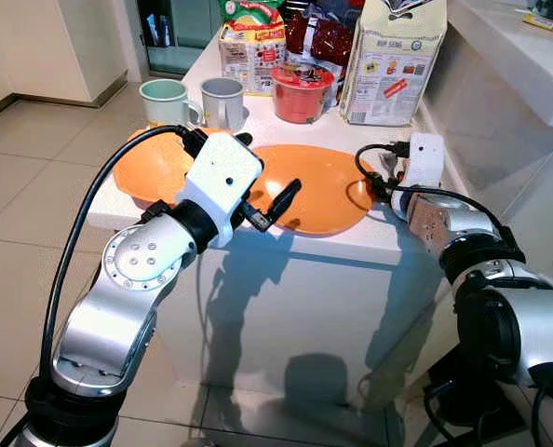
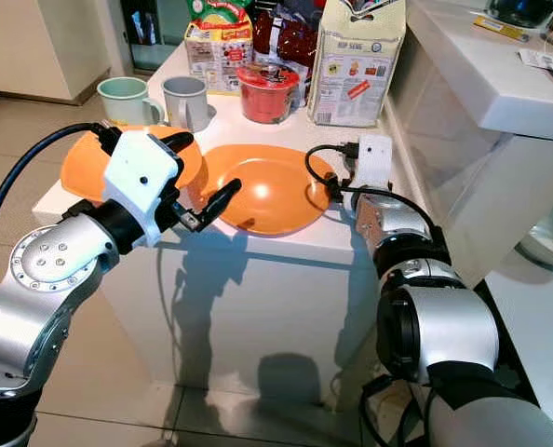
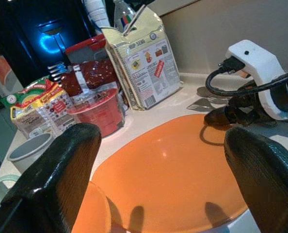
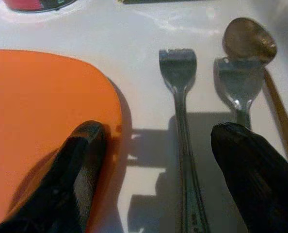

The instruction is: Setting the table

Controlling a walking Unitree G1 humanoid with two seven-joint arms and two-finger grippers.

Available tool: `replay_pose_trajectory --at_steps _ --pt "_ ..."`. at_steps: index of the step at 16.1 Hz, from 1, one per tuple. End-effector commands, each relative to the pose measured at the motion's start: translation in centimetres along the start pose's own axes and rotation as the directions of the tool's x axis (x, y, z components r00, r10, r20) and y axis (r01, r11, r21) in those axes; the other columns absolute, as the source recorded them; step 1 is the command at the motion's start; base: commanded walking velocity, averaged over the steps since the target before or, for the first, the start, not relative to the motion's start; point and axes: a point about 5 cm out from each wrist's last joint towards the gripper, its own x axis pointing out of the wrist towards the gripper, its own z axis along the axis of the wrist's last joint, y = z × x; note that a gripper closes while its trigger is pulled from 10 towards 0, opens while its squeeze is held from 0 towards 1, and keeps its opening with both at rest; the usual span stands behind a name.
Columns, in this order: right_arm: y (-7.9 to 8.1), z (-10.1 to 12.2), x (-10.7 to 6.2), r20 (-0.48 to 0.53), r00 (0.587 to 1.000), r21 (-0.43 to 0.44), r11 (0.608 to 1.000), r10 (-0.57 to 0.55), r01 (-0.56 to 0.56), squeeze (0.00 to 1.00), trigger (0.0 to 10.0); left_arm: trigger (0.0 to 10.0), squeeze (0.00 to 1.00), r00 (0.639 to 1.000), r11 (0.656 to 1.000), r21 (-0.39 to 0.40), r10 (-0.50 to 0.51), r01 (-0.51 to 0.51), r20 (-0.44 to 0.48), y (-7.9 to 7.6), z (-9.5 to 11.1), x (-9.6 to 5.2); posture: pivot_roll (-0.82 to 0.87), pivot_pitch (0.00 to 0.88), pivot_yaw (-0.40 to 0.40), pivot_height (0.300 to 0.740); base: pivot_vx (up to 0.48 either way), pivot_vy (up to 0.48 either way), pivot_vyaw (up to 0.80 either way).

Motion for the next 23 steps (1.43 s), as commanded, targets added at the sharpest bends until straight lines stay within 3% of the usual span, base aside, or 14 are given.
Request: replay_pose_trajectory --at_steps 1,2,3,5,6,10,11,14,17,18,19,20,21,23 --pt "-0.4 -0.6 0.0 -0.038 0.999 0.020 1.000 0.001 0.000 0.00 10.0 10.0 0.00 1.000 1.000 0.005 -0.028 0.028 0.000 -0.5 0.1 -0.1 0.12 0.000 -0.053 0.740 0.000 0.000 0.00" --pt "-0.4 -1.0 0.0 -0.051 0.999 0.005 1.000 0.000 0.001 0.00 8.2 10.0 0.00 1.000 1.000 0.005 -0.028 0.028 0.000 -0.5 0.2 -0.1 0.12 0.000 -0.053 0.740 0.000 0.000 0.00" --pt "-0.5 -1.3 0.0 -0.061 0.998 -0.007 1.000 -0.006 0.005 0.00 5.2 10.0 0.00 1.000 1.000 0.005 -0.028 0.028 -0.001 -0.5 0.2 -0.1 0.12 0.000 -0.053 0.740 0.000 0.000 0.00" --pt "-0.7 -1.6 -0.1 -0.076 0.997 -0.022 1.000 -0.014 0.013 0.00 0.7 10.0 0.00 1.000 1.000 0.005 -0.029 0.029 -0.002 -0.5 0.2 -0.1 0.12 0.000 -0.053 0.740 0.000 0.000 0.00" --pt "-0.8 -1.8 -0.1 -0.090 0.996 -0.031 0.999 -0.018 0.016 0.00 0.0 10.0 0.00 1.000 1.000 0.005 -0.029 0.029 -0.001 -0.5 0.2 0.0 0.11 0.000 -0.051 0.740 0.000 0.000 0.00" --pt "-1.2 -2.0 -0.1 -0.109 0.993 -0.032 0.999 -0.036 0.032 0.00 0.0 10.0 0.00 0.999 0.999 0.005 -0.032 0.032 -0.002 -0.5 0.2 0.1 0.11 0.000 -0.051 0.740 0.000 0.000 0.00" --pt "-1.2 -2.0 -0.1 -0.109 0.993 -0.029 0.999 -0.036 0.034 0.00 1.3 10.0 0.00 0.999 0.999 0.006 -0.033 0.033 -0.002 -0.5 0.2 0.1 0.11 0.000 -0.052 0.740 0.000 0.000 0.00" --pt "-1.3 -2.1 -0.2 -0.112 0.993 -0.029 0.999 -0.041 0.038 0.00 1.6 10.0 0.00 0.999 0.999 0.005 -0.032 0.032 -0.001 -0.5 0.2 0.1 0.11 0.000 -0.054 0.740 0.000 0.000 0.00" --pt "-1.4 -1.9 -0.2 -0.101 0.994 -0.023 0.999 -0.045 0.043 0.00 0.4 10.0 0.00 0.999 0.999 0.006 -0.032 0.032 0.000 -0.5 0.1 0.1 0.11 0.000 -0.054 0.740 0.000 0.000 0.00" --pt "-1.3 -1.2 -0.1 -0.066 0.997 -0.002 0.999 -0.038 0.038 0.00 2.0 10.0 0.00 0.999 0.999 0.006 -0.032 0.032 0.002 -0.5 0.2 0.1 0.11 0.000 -0.054 0.740 0.000 0.000 0.00" --pt "-1.2 -0.2 -0.1 0.001 0.999 0.015 0.999 -0.035 0.035 0.00 10.0 10.0 0.00 0.999 0.999 0.007 -0.032 0.032 0.004 -0.5 0.2 0.1 0.11 0.000 -0.054 0.740 0.000 0.000 0.00" --pt "-1.5 0.6 -0.2 0.052 0.997 0.037 0.998 -0.052 0.050 0.40 10.0 10.0 0.00 0.999 0.999 0.008 -0.032 0.032 0.006 -0.6 0.2 0.1 0.11 0.000 -0.053 0.740 0.000 0.000 0.00" --pt "-1.7 0.9 -0.3 0.071 0.995 0.048 0.997 -0.065 0.062 1.00 10.0 10.0 0.00 0.999 0.999 0.008 -0.033 0.033 0.007 -0.6 0.2 0.1 0.11 0.000 -0.053 0.740 0.000 0.000 0.00" --pt "-2.0 1.3 -0.3 0.089 0.992 0.056 0.995 -0.086 0.081 1.00 10.0 10.0 0.00 0.999 0.999 0.008 -0.034 0.034 0.008 -0.6 0.2 0.1 0.11 0.000 -0.054 0.740 0.000 0.000 0.00"
